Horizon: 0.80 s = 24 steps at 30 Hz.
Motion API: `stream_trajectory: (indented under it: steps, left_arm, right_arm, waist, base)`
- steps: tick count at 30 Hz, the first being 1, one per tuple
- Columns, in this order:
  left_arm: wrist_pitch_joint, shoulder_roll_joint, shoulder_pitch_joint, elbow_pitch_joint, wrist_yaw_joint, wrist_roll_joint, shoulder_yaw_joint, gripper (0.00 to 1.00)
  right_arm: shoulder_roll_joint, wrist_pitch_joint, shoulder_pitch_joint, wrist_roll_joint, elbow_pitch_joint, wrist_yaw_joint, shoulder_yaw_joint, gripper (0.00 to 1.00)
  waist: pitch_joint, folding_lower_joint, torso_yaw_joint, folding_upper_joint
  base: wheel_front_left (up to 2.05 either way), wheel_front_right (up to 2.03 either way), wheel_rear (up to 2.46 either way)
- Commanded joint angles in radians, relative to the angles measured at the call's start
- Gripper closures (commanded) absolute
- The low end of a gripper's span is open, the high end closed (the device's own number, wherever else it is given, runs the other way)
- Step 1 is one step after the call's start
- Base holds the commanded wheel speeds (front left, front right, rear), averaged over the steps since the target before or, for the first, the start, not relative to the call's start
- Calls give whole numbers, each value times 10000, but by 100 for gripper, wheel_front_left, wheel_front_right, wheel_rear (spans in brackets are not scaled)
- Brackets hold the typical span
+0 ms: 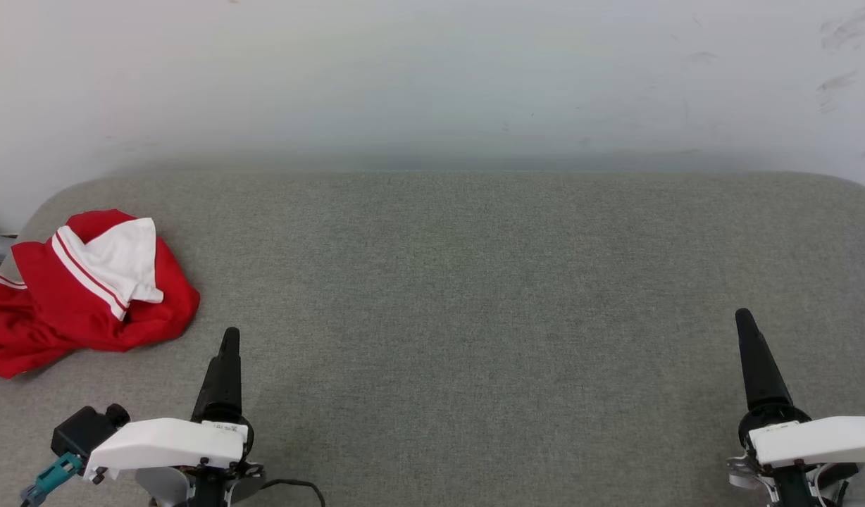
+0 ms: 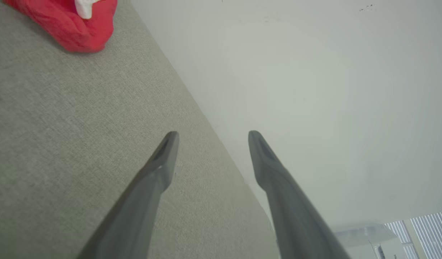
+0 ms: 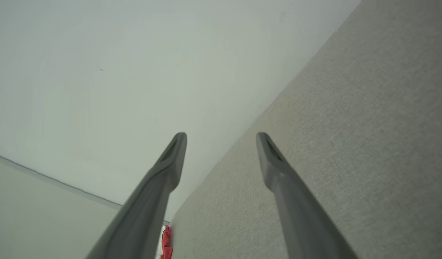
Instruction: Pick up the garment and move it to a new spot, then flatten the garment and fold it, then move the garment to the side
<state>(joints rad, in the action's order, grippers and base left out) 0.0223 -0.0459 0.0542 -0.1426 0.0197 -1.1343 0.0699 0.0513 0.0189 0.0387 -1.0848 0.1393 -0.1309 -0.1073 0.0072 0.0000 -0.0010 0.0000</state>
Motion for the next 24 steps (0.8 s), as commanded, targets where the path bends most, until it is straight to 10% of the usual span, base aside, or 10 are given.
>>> stream_trajectory:
  steps: [1,24]
  left_arm:
    - [134,-31,43,285,-186,622,-85,0]
    - [904,-38,-136,701,-1155,4679,-793,0]
  right_arm:
    - [1,147,40,684,-348,1,45,0]
    - [-4,919,-253,4873,-794,1,367,0]
  waist:
    - [1,0,-1,0]
    - [2,0,4,0]
  base:
    - [0,0,0]
    - [0,0,0]
